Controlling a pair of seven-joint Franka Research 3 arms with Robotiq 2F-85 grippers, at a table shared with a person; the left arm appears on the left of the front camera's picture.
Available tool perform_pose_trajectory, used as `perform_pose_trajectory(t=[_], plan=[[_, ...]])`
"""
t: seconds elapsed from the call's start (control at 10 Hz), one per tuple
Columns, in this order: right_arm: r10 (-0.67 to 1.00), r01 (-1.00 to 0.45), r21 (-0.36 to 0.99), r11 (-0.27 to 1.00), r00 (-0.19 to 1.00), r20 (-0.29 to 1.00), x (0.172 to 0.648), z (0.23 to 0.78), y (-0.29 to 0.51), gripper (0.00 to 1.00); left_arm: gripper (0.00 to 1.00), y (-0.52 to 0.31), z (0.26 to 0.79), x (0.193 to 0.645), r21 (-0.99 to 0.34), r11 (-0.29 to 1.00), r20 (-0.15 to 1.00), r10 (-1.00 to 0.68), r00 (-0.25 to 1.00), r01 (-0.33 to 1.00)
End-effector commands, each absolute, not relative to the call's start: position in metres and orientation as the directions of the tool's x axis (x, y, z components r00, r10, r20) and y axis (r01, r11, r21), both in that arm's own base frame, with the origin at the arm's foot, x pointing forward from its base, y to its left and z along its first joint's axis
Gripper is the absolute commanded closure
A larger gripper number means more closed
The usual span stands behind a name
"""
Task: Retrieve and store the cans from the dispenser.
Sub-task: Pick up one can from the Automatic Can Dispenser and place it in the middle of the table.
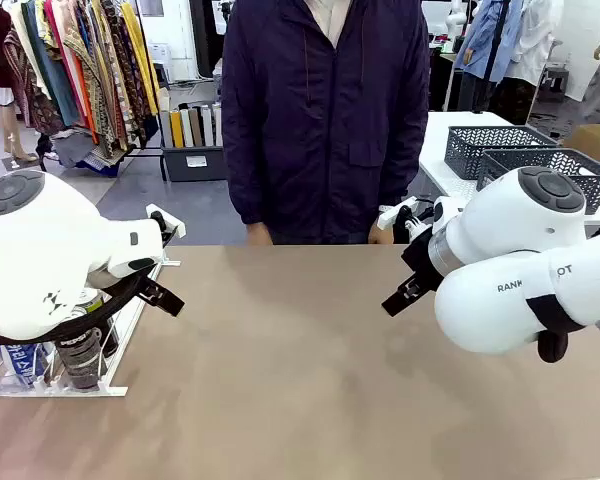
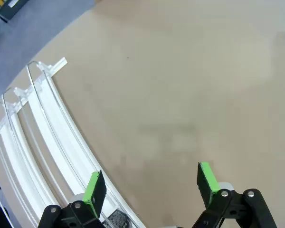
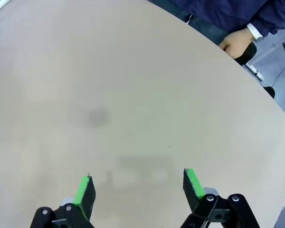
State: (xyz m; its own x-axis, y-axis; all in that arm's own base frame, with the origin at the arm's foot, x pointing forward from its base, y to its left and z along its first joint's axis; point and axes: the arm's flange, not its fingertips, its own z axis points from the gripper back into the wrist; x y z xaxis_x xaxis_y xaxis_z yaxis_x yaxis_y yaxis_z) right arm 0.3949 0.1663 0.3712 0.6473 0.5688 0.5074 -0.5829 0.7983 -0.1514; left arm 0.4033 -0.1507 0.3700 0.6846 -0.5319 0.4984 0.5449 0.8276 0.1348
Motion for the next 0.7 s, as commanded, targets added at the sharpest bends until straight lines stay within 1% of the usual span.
perform_pose_trajectory(t=[0.0,0.6], plan=[[0.569,-0.583,-0.151,0.798,0.647,0.507,0.3949,0.3712,0.1663,0.0,0.0,-0.1507,0.3702,0.4033,0.135,0.828,0.499,-0.532,0.684,0.545],[0.569,-0.583,-0.151,0.798,0.647,0.507,0.3949,0.3712,0.1663,0.0,0.0,-0.1507,0.3702,0.4033,0.135,0.828,0.499,-0.532,0.684,0.545]])
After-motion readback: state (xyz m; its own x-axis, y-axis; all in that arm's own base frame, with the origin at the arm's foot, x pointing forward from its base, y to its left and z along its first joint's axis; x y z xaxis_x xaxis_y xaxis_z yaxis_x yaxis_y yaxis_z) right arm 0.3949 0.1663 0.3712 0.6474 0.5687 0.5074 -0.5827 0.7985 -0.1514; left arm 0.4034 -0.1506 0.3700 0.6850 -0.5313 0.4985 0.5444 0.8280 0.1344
